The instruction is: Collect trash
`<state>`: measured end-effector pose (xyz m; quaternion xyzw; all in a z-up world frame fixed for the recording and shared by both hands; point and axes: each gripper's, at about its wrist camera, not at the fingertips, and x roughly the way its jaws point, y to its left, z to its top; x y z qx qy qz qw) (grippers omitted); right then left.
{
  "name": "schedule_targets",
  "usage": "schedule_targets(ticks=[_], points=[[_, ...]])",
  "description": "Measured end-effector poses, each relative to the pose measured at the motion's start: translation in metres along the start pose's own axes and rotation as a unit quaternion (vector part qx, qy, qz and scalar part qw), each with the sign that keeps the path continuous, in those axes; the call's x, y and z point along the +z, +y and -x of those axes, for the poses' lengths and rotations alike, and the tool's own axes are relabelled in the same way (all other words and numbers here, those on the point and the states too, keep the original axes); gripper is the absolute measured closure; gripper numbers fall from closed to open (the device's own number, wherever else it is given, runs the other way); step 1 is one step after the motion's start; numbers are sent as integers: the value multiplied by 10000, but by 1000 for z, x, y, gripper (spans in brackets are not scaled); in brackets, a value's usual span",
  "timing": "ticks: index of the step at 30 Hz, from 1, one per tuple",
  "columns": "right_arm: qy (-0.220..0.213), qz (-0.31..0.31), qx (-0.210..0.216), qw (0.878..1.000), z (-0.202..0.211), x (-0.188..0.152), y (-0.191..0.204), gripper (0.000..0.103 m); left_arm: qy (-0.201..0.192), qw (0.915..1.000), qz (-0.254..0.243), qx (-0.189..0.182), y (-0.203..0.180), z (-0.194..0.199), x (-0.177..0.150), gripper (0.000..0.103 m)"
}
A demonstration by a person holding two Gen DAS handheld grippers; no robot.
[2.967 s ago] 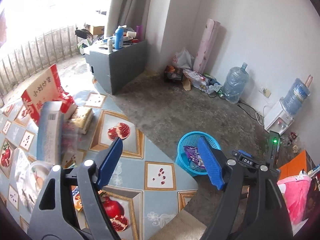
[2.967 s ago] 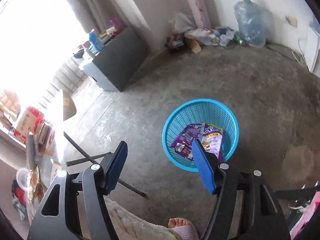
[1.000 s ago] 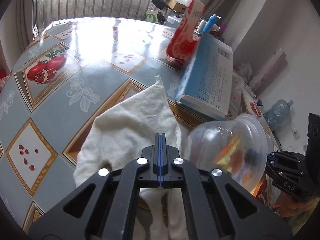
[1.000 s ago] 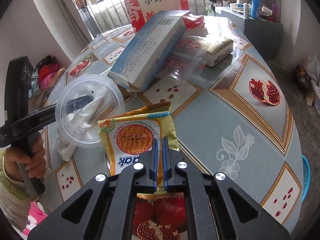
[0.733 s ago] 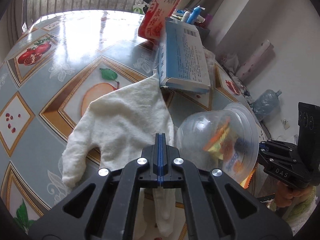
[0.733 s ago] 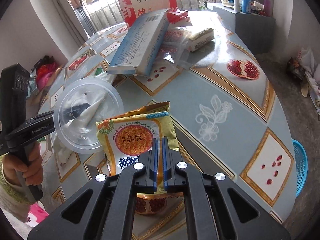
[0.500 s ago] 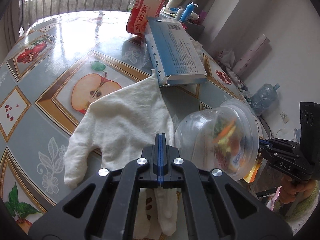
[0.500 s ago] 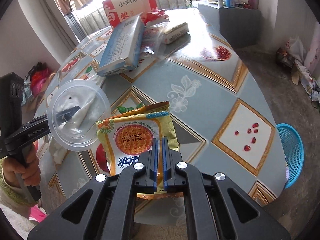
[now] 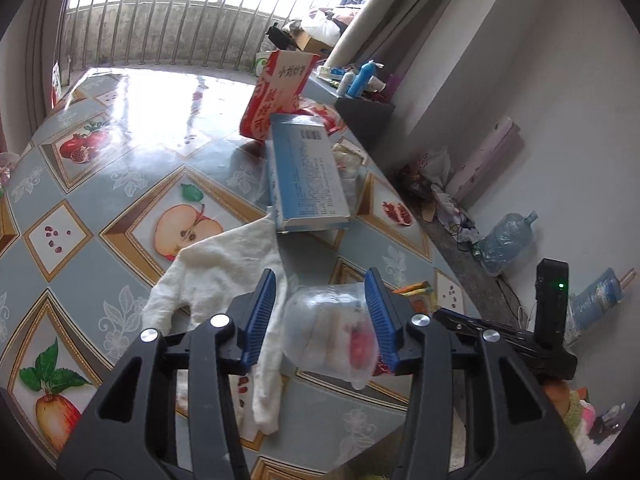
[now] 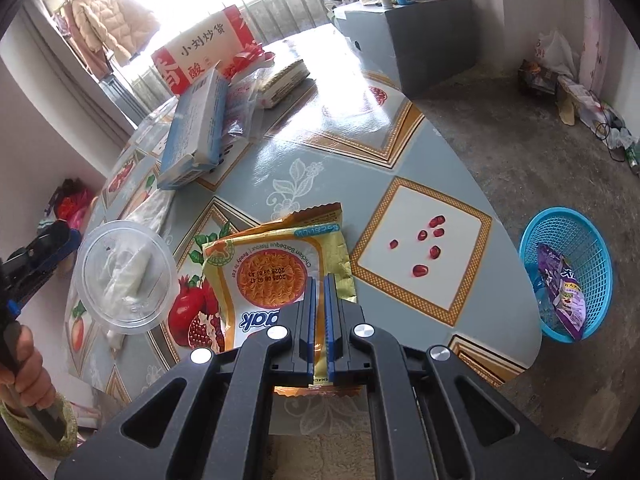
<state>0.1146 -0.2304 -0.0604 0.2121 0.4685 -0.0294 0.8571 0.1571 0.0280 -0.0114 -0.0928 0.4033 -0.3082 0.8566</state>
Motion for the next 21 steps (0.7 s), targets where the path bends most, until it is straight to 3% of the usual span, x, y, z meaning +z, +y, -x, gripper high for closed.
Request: schedule_targets(ticks=[7, 11, 15, 21], points=[[-42, -135, 121, 9998, 1, -1, -6, 99, 119, 9975, -633, 291, -39, -12, -11, 54], [-67, -198, 171, 9996, 3, -3, -11, 99, 241, 9898, -1084, 890, -50, -24, -20, 55], [-106, -253, 190, 9994, 4, -3, -15, 99, 338, 9838, -1280, 1211, -51, -28, -25, 71], [-172, -302, 197, 9992, 8, -2, -21, 99, 473, 9845, -1107, 1273, -43, -29, -21, 99]])
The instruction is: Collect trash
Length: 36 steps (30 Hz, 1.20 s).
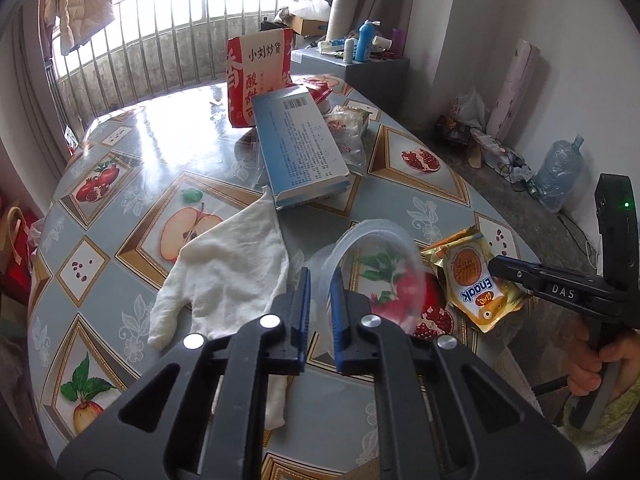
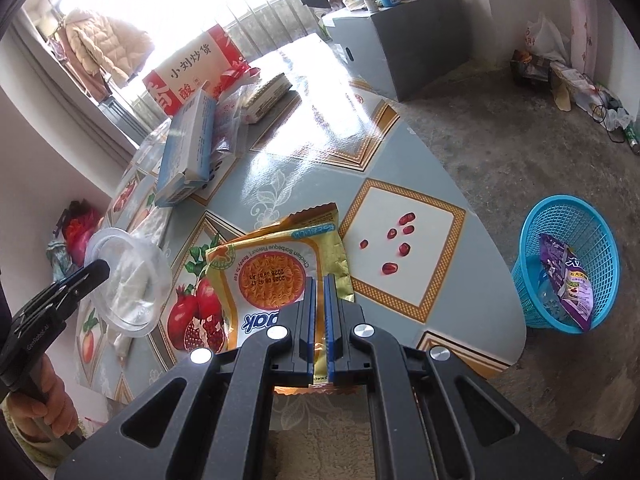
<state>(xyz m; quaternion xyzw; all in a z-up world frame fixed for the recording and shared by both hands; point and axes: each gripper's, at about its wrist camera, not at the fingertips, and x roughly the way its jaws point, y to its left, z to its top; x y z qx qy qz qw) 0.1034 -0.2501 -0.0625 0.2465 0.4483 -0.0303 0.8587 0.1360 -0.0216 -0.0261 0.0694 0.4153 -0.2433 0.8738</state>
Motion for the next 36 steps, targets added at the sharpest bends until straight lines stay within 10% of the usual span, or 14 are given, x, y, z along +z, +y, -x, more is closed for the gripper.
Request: schedule_targets(ticks=[6, 11, 18, 25, 36], points=[[-113, -13, 184, 9998, 8, 2, -4, 97, 6, 9999, 130, -60, 1, -6, 2, 99], [-242, -63, 108, 9996, 18, 1, -10, 65, -7, 9998, 145, -121, -3, -9, 4, 99], [-120, 198, -185, 9996, 10, -5, -3, 64, -30, 9997, 138, -181, -5, -12, 5, 99], [-165, 1443, -1223, 9818, 0, -17, 36, 80, -26, 9996, 198, -198, -2, -12, 5, 99], [-267, 1269, -1086, 9856, 8, -15, 35, 100, -75, 9994, 293, -182, 5, -8, 5, 99]])
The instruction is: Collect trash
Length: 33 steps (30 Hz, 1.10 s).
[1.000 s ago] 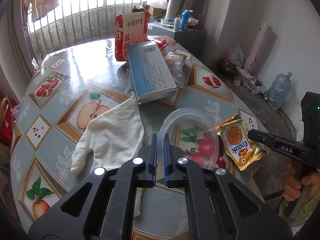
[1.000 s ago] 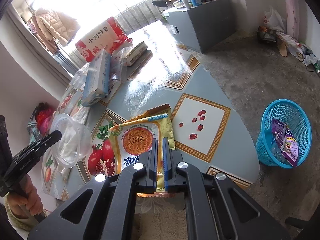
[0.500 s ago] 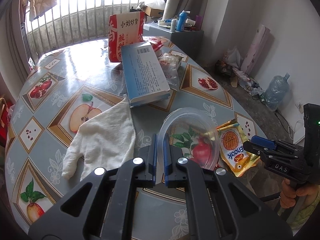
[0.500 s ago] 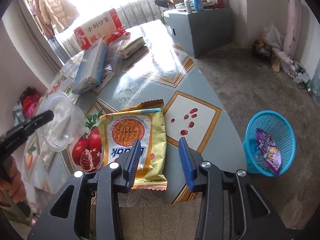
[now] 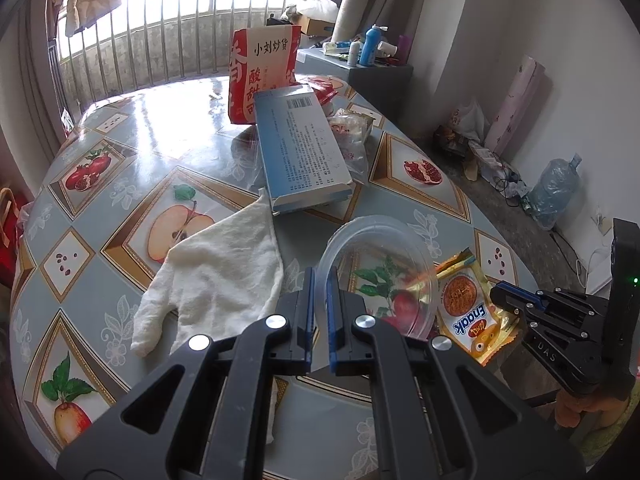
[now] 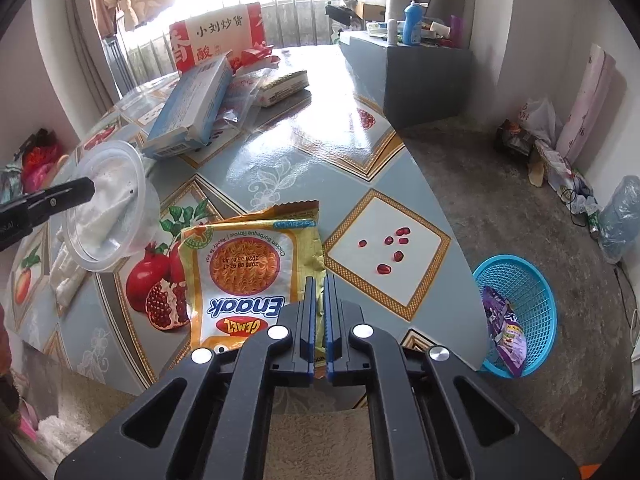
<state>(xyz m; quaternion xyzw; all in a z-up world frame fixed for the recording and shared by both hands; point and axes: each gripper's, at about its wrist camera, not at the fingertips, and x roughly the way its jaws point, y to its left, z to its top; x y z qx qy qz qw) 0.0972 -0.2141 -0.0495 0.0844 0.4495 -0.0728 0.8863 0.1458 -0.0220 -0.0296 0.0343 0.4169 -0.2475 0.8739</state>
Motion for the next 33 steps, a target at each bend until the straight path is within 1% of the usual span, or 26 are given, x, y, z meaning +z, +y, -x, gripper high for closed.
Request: schedule_targets(ticks=[6, 9, 17, 20, 24, 30, 33], points=[[-284, -357, 160, 9988, 16, 8, -16, 100, -124, 9999, -12, 4, 0, 9, 4, 99], [-439, -513, 170, 9976, 26, 11, -24, 101, -180, 9998, -18, -31, -2, 12, 10, 99], [-833, -819, 148, 9930, 48, 16, -44, 101, -324, 9990, -256, -156, -23, 19, 28, 99], [-979, -958, 108, 9905, 57, 14, -56, 101, -388, 9982, -392, -229, -37, 20, 36, 99], [-1170, -1270, 46, 9850, 70, 13, -83, 101, -423, 9965, -584, -414, -59, 19, 47, 99], [-1427, -1855, -148, 9721, 91, 3, -136, 101, -427, 9925, -874, -737, -101, 11, 62, 99], [-1508, -2105, -347, 9653, 99, -6, -162, 101, -367, 9898, -1021, -926, -124, 3, 70, 99]])
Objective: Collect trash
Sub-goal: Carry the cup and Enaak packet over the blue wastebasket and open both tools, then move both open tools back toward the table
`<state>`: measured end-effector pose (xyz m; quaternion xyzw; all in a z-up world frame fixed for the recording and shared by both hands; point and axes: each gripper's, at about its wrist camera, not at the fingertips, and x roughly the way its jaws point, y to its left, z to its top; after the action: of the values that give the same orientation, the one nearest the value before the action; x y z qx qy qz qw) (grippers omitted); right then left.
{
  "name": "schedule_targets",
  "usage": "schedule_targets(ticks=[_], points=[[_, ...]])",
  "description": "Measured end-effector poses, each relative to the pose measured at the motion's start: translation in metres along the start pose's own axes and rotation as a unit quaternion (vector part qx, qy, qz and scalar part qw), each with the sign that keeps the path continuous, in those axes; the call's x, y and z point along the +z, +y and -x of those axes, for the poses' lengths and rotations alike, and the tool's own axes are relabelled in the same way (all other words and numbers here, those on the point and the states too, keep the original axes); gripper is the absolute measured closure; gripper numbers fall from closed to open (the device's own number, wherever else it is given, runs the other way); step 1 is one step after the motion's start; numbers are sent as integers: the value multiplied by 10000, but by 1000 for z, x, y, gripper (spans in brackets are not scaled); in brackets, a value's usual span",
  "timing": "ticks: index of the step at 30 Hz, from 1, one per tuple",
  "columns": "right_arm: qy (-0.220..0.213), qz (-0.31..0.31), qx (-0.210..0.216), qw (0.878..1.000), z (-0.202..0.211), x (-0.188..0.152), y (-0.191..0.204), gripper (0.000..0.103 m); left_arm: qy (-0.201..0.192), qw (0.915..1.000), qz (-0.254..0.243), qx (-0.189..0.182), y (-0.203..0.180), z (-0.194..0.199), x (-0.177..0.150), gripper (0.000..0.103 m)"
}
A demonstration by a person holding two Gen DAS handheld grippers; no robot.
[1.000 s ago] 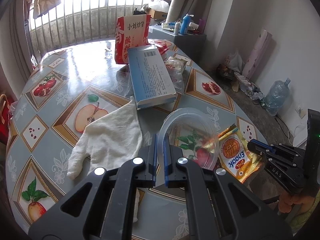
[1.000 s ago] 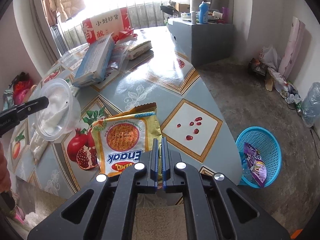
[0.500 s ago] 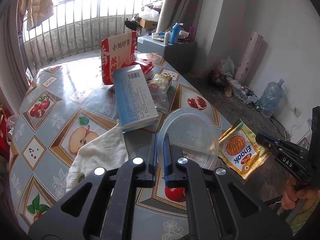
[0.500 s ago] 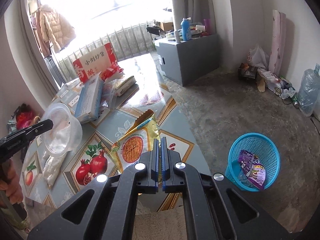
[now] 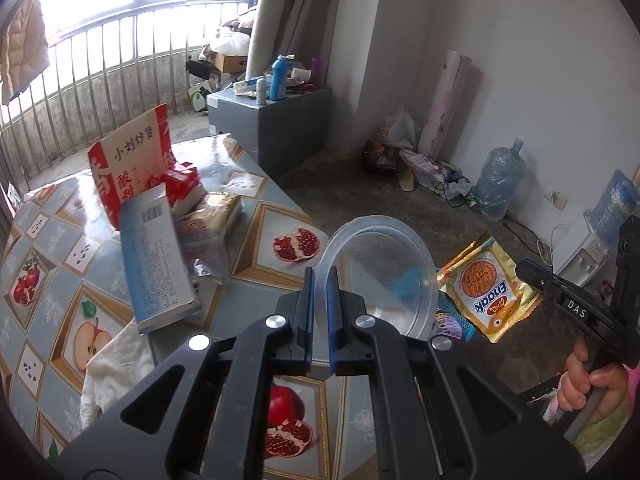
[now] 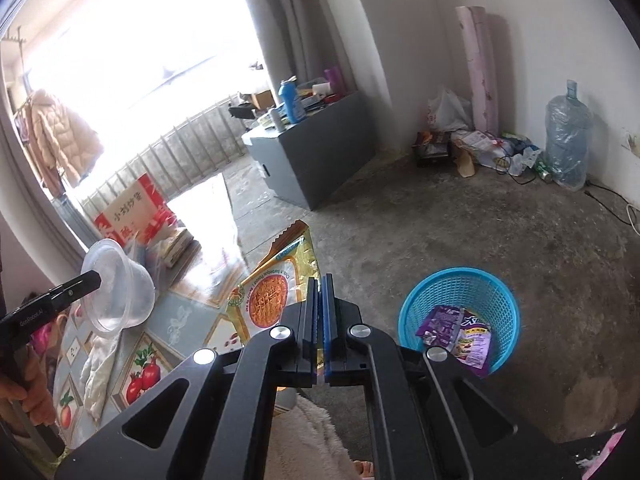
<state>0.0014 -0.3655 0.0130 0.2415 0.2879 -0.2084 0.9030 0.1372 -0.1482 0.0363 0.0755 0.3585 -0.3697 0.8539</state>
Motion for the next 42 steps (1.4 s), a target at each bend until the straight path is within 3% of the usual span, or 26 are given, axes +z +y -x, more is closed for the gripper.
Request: schedule_targets(ticks=[6, 12, 17, 22, 23, 24, 25, 26, 28, 31, 42], points=[[-91, -460, -525, 9975, 0, 4, -56, 101, 379, 9973, -319, -536, -48, -46, 21, 99], [117, -968, -1046, 9897, -26, -1, -118, 101, 1201, 9835, -616, -1206, -114, -123, 36, 99], [429, -1534, -1235, 9795, -64, -7, -170, 101, 1833, 9696, -833, -1393, -168, -197, 35, 99], [690, -2121, -1359, 9653, -110, -11, -220, 99, 2216, 9605, -1037, -1323, -207, -270, 31, 99], [772, -2271, -1381, 9609, -122, -15, -230, 99, 2350, 9574, -1030, -1322, -213, -286, 28, 91], [861, -2428, -1385, 9563, -133, -20, -241, 96, 2517, 9538, -1013, -1290, -217, -304, 25, 70], [994, -2547, -1384, 9519, -148, -25, -252, 86, 2616, 9525, -962, -1224, -219, -318, 22, 61], [1132, -2621, -1427, 9477, -163, -30, -262, 73, 2653, 9529, -921, -1148, -220, -330, 18, 56], [1315, -2763, -1619, 9382, -181, -43, -275, 69, 2771, 9517, -933, -940, -222, -345, 9, 56], [1259, -2965, -1618, 9328, -182, -49, -285, 69, 2772, 9530, -674, -1018, -212, -343, 10, 56], [1008, -2770, -1387, 9454, -138, -54, -262, 66, 1945, 9741, -586, -996, -185, -256, 49, 56]])
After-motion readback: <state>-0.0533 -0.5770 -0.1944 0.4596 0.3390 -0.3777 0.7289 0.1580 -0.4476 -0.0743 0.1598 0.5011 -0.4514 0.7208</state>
